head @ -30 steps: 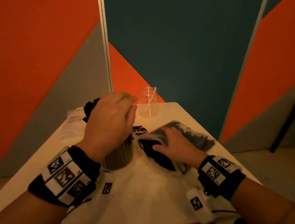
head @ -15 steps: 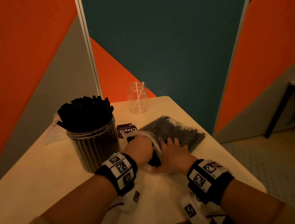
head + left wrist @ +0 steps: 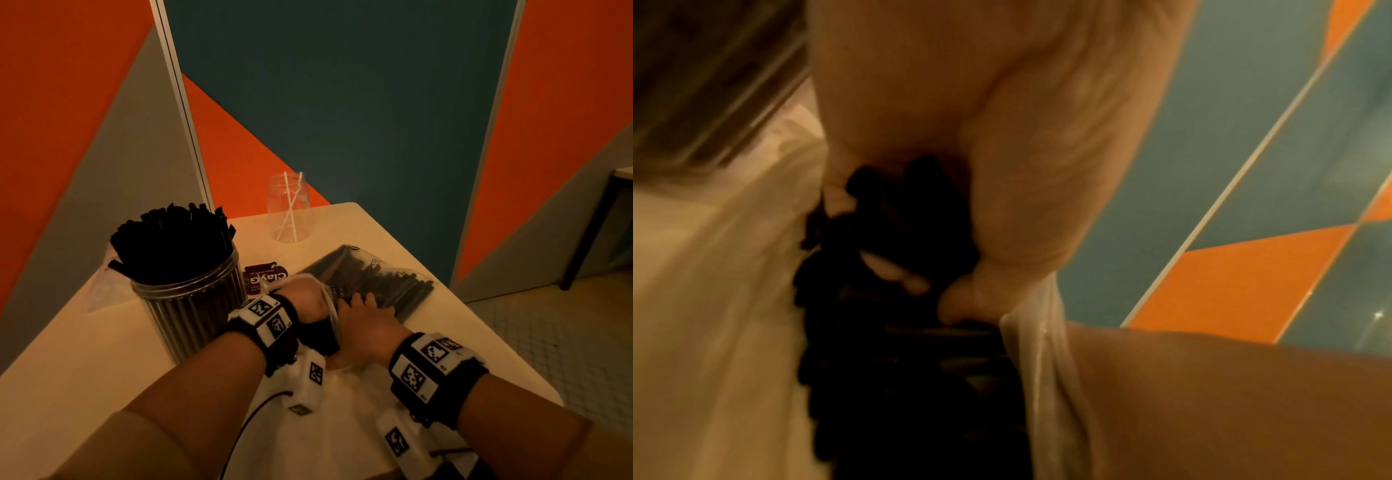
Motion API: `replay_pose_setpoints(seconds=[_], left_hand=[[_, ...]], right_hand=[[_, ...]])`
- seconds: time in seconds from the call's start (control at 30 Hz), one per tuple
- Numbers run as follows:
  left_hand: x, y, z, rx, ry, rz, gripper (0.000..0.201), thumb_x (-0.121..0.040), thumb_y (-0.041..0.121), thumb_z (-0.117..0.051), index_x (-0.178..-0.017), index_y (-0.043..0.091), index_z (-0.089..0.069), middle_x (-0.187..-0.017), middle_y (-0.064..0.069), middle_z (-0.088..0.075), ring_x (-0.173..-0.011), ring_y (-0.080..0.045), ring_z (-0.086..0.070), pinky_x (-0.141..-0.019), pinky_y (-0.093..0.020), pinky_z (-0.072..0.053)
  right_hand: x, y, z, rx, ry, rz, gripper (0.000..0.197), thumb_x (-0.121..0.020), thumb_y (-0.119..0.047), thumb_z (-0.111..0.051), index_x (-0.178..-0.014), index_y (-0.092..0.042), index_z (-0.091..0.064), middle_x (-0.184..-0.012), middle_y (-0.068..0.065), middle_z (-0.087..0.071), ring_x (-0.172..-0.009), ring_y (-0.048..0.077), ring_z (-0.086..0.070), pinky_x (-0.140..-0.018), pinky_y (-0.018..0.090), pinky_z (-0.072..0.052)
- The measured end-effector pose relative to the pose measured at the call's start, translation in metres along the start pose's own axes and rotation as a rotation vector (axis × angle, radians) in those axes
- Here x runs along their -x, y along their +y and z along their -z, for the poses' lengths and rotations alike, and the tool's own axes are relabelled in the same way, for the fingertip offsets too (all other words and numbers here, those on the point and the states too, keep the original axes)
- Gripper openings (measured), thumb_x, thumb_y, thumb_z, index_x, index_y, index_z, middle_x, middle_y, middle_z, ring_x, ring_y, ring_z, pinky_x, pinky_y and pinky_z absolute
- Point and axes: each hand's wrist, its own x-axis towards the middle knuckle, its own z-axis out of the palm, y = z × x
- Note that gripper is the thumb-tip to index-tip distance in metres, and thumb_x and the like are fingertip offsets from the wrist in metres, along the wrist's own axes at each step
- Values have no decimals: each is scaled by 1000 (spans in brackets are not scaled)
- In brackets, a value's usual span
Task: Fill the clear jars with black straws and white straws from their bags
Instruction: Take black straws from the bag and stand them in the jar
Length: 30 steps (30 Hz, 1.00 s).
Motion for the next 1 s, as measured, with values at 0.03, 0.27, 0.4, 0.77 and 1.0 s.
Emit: replay_pose_setpoints(seconds=[0.03, 0.27, 0.4, 0.77, 1.0], left_hand=[[4, 0, 2, 16, -16, -9, 30, -98, 22, -50, -114, 4, -67, -87, -6, -62, -63, -14, -46, -62, -22, -39], [35, -23, 1, 10, -119, 27, 35, -99, 13, -46, -64, 11, -51, -66, -4, -48, -54, -14, -38, -47, -26, -31], [73, -41, -2, -22, -34, 131, 20, -94, 21, -51, -76, 15, -57, -67, -1, -52, -59, -12, -51, -41, -21, -32], [197, -65, 27, 65, 49, 178, 13, -92, 27, -56, -104, 30, -54, -92, 7, -58, -80, -11, -57, -64, -25, -43], [221, -68, 29, 198, 135, 66, 10, -93, 27, -57, -96, 34, -50, -92, 8, -58, -80, -9, -57, -63, -23, -44]], right_hand=[[0, 0, 1, 6, 2, -1, 127, -71, -79, -68, -160, -13, -7, -165, 17, -11, -151, 43, -7, -115, 70, -19], [2, -3, 3, 42, -5, -10, 127, -72, -79, -67, -160, -12, -6, -165, 18, -12, -151, 44, -8, -115, 69, -20], [3, -1, 5, 42, 14, 13, 123, -70, -83, -65, -159, -15, -15, -160, 17, -24, -148, 43, -18, -114, 65, -28], [3, 1, 2, -25, 42, -19, 125, -68, -83, -65, -161, -22, -9, -166, 8, -16, -152, 37, -13, -118, 61, -24], [39, 9, 38, -863, -10, 292, 104, -73, -37, -87, -157, -29, -26, -160, -6, -35, -145, 16, -35, -120, 41, -32]])
